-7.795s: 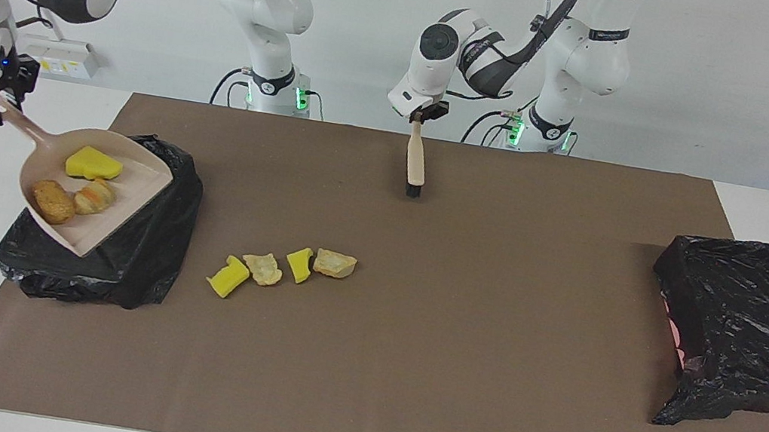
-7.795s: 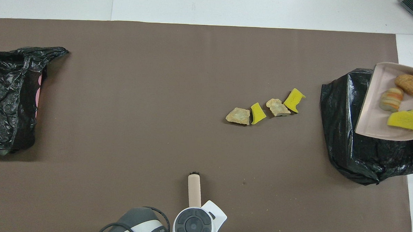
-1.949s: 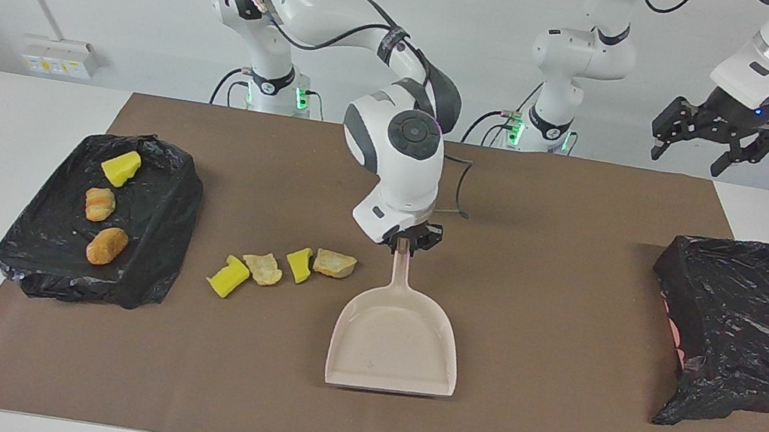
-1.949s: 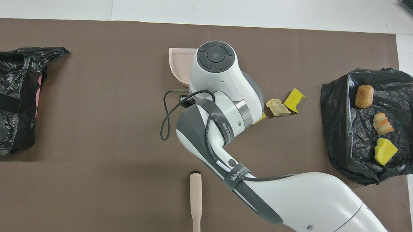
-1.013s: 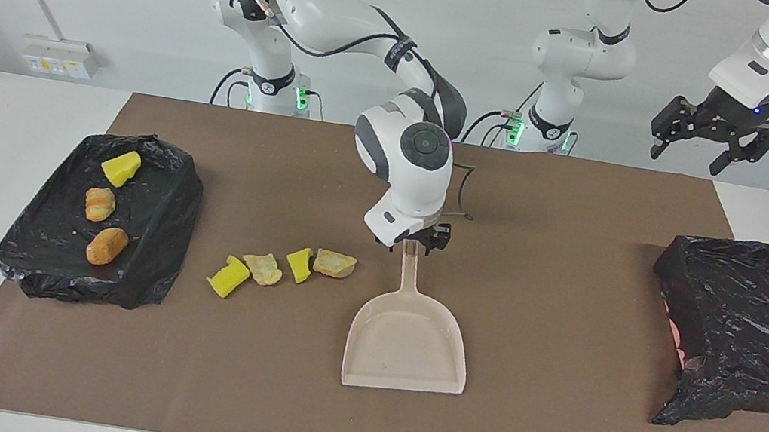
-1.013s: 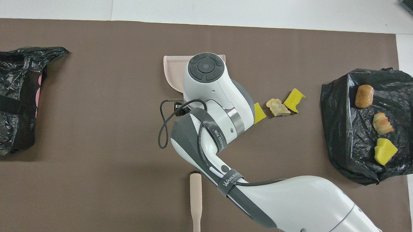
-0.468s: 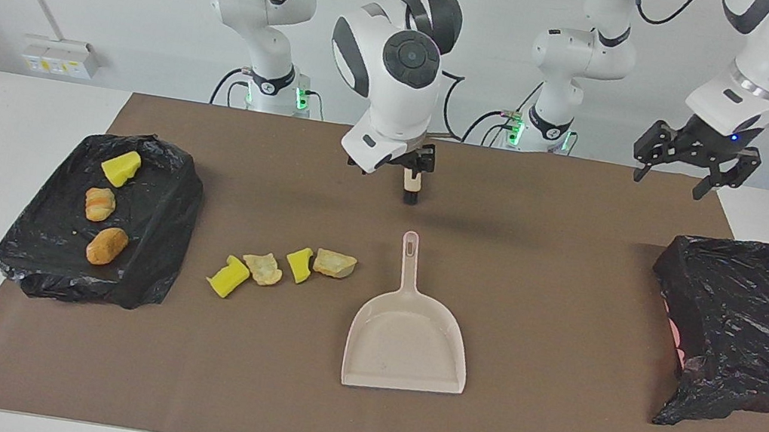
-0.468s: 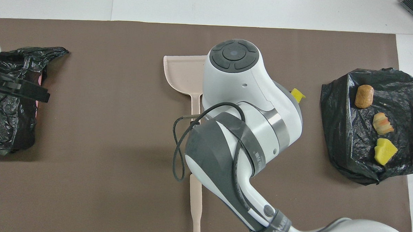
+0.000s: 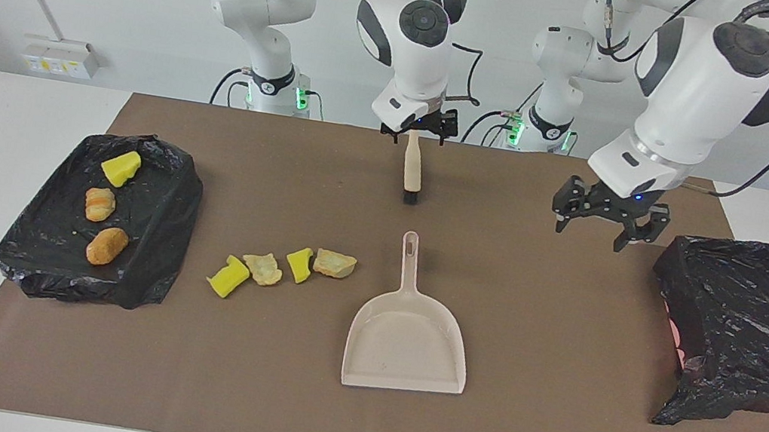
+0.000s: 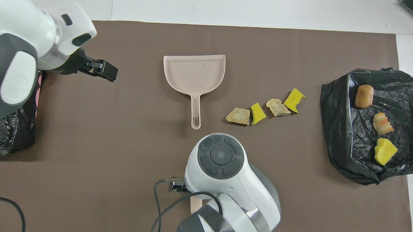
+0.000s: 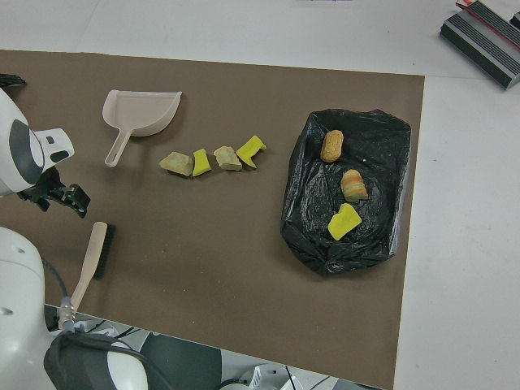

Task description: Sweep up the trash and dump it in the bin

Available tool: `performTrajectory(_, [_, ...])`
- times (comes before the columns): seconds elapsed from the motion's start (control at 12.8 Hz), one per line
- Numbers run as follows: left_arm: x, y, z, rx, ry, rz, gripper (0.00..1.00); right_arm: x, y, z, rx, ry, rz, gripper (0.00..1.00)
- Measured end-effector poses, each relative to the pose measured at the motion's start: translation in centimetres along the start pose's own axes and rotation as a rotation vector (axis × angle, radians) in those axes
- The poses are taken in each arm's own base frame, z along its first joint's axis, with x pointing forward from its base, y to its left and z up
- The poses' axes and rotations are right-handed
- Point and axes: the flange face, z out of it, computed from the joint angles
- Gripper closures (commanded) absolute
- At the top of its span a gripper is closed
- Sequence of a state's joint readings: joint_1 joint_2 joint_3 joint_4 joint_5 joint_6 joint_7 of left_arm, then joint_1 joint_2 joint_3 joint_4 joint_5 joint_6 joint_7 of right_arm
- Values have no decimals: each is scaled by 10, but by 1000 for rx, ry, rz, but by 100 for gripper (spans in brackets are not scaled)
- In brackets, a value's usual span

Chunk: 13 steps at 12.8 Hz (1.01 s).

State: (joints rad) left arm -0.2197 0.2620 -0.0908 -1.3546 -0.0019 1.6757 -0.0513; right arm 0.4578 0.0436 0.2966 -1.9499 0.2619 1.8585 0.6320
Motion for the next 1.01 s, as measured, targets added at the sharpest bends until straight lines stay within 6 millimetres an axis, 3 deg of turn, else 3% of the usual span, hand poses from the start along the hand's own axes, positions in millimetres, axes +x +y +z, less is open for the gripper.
performTrajectory(0.23, [10, 66, 28, 13, -12, -13, 0, -47, 4, 47, -60, -23, 18, 0])
performTrajectory(0.47, [11, 133, 62, 24, -22, -52, 0, -73, 0, 78, -84, -55, 39, 0])
performTrajectory(0.62, [16, 165, 93, 14, -9, -53, 0, -88, -5, 103, -73, -52, 48, 0])
performTrajectory(0.78, [19, 185, 123, -1, 17, -66, 0, -98, -5, 125, -58, -48, 53, 0])
performTrajectory(1.01, [18, 190, 162, -11, 35, -75, 0, -105, 0, 143, -67, -51, 68, 0])
